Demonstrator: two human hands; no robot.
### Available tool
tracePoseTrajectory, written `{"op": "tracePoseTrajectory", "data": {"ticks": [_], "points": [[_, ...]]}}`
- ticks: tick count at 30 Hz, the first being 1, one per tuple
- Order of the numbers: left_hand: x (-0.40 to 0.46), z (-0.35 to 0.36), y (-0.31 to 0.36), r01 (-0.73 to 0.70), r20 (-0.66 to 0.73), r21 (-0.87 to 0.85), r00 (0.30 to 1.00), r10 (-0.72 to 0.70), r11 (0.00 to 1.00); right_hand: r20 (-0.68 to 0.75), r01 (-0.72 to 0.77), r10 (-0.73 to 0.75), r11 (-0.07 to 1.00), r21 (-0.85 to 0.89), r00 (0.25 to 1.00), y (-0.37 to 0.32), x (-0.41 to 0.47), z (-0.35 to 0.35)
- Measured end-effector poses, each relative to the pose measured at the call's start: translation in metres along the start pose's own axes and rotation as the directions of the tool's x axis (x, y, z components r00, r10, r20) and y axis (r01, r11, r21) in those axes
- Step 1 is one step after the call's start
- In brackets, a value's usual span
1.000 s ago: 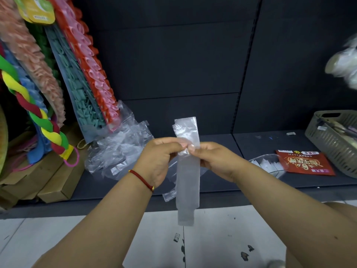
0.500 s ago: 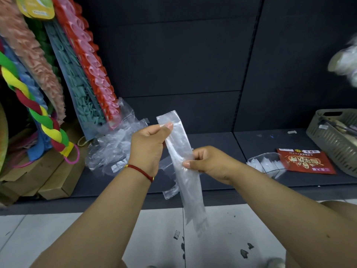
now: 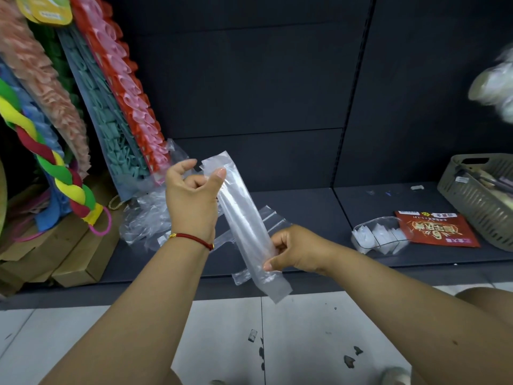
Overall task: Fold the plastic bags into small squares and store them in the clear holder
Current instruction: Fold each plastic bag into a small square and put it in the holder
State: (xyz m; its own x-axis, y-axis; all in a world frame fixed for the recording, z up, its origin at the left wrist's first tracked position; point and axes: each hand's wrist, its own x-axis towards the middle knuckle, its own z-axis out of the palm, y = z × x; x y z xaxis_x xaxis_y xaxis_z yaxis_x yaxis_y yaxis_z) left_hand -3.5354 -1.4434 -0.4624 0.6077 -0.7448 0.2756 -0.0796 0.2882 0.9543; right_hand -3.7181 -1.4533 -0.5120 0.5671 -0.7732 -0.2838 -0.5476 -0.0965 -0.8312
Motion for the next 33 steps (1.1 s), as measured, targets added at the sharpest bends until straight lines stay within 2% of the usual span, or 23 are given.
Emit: {"op": "tracePoseTrajectory", "data": {"ticks": [5, 7, 9, 11, 13, 14, 16, 17, 19, 20, 21, 23, 25, 28, 31, 33], "points": [[0.001, -0.003, 0.006, -0.041, 0.024, -0.027, 0.999, 0.042, 0.999, 0.142, -0.032, 0.063, 0.977, -0.212, 0.988, 0.004, -0.003, -0.005], [-0.001, -0.002, 0.007, -0.081, 0.044, -0.011, 0.996, 0.081, 0.997, 0.126, -0.034, 0.063, 0.975, -0.219, 0.990, 0.002, -0.003, -0.008], [-0.006, 0.001, 0.007, -0.126, 0.074, 0.004, 0.989, 0.125, 0.992, 0.022, -0.014, 0.014, 0.999, -0.029, 1.000, -0.006, -0.001, -0.012], [-0.009, 0.006, 0.006, -0.155, 0.105, 0.011, 0.983, 0.153, 0.988, -0.140, 0.095, -0.062, 0.965, 0.243, 0.988, -0.017, 0.000, -0.012], [-0.010, 0.010, 0.009, -0.126, 0.122, -0.010, 0.984, 0.127, 0.992, -0.278, 0.192, -0.096, 0.920, 0.341, 0.956, -0.025, -0.001, -0.011], [-0.010, 0.011, 0.008, -0.073, 0.129, -0.043, 0.989, 0.077, 0.996, -0.319, 0.217, -0.102, 0.910, 0.352, 0.942, -0.028, -0.001, -0.011], [-0.012, 0.012, 0.009, 0.136, 0.204, -0.167, 0.974, -0.101, 0.976, -0.363, 0.242, -0.095, 0.892, 0.383, 0.927, -0.029, 0.000, -0.012], [-0.015, 0.012, 0.009, 0.272, 0.293, -0.185, 0.932, -0.212, 0.944, -0.374, 0.248, -0.088, 0.879, 0.407, 0.923, -0.030, 0.001, -0.014], [-0.024, 0.010, 0.004, 0.479, 0.479, -0.054, 0.783, -0.398, 0.876, -0.383, 0.260, -0.078, 0.854, 0.451, 0.920, -0.031, 0.000, -0.018], [-0.028, 0.008, 0.001, 0.524, 0.523, 0.045, 0.713, -0.467, 0.850, -0.382, 0.265, -0.073, 0.838, 0.477, 0.921, -0.031, 0.000, -0.019], [-0.030, 0.007, -0.001, 0.535, 0.540, 0.115, 0.674, -0.505, 0.837, -0.378, 0.264, -0.066, 0.823, 0.503, 0.923, -0.031, -0.001, -0.021], [-0.030, 0.006, -0.007, 0.503, 0.520, 0.149, 0.693, -0.500, 0.852, -0.366, 0.251, -0.042, 0.799, 0.547, 0.930, -0.030, -0.001, -0.024], [-0.029, 0.007, -0.009, 0.486, 0.486, 0.120, 0.732, -0.478, 0.866, -0.356, 0.235, -0.018, 0.780, 0.579, 0.934, -0.030, -0.002, -0.024], [-0.032, 0.010, -0.007, 0.487, 0.456, 0.096, 0.754, -0.474, 0.868, -0.389, 0.235, 0.029, 0.756, 0.611, 0.921, -0.032, 0.001, -0.019], [-0.032, 0.012, -0.007, 0.492, 0.418, 0.100, 0.768, -0.485, 0.865, -0.552, 0.280, 0.066, 0.807, 0.520, 0.832, -0.027, 0.003, -0.020], [-0.033, 0.013, -0.005, 0.490, 0.407, 0.088, 0.777, -0.480, 0.867, -0.606, 0.308, 0.016, 0.851, 0.426, 0.795, -0.027, 0.003, -0.024]]}}
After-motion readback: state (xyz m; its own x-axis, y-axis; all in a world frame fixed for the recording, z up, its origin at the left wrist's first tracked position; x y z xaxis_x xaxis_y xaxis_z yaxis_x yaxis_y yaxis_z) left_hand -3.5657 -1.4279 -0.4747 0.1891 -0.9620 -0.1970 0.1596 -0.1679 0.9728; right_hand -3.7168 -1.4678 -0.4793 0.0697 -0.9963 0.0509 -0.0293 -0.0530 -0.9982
